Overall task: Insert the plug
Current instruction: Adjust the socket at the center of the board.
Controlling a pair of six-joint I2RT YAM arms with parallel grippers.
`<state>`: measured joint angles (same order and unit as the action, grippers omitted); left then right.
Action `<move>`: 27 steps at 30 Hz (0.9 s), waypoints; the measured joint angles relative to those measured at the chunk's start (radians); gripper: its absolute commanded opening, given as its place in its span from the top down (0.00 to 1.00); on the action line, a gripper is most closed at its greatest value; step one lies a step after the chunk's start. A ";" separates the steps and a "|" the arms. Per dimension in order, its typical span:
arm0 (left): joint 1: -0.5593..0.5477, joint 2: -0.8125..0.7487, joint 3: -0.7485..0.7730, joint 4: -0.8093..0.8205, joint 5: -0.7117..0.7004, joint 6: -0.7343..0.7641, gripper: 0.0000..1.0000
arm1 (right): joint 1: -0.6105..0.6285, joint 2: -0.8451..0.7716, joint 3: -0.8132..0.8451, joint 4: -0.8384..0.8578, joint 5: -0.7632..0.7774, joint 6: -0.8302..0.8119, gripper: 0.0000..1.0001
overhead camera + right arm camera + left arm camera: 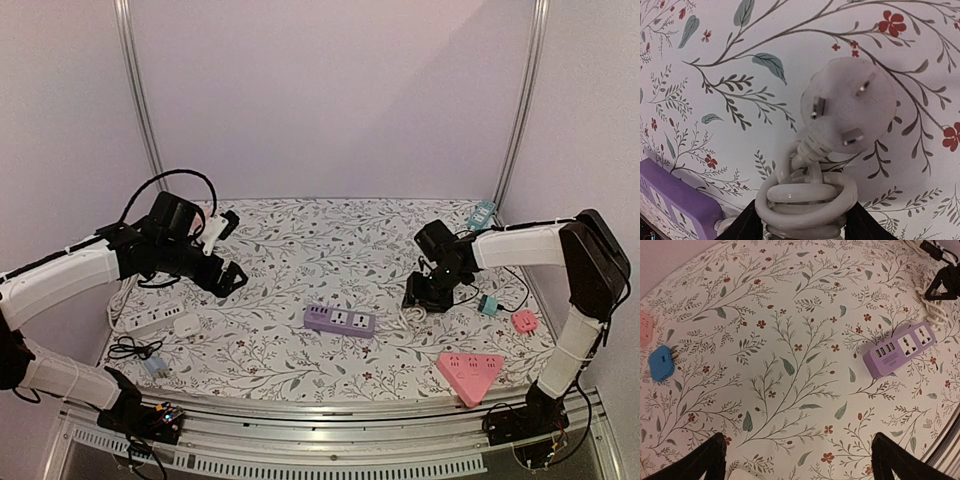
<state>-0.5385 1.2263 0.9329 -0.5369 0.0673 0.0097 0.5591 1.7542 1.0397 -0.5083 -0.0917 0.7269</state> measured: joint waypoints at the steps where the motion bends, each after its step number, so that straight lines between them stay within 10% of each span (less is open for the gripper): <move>1: 0.000 0.000 0.000 0.000 -0.003 0.000 0.00 | 0.000 0.018 0.021 0.000 0.001 -0.009 0.48; 18: 0.000 0.013 0.000 -0.003 -0.049 0.000 0.00 | -0.003 0.047 0.180 -0.100 0.084 -0.162 0.29; 27: 0.000 0.037 0.002 -0.038 -0.092 -0.008 0.01 | -0.210 -0.297 0.096 -0.259 0.327 -0.219 0.15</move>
<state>-0.5385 1.2633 0.9344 -0.5747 -0.0250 0.0017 0.3489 1.4574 1.1355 -0.7673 0.2348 0.5079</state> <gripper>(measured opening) 0.995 0.803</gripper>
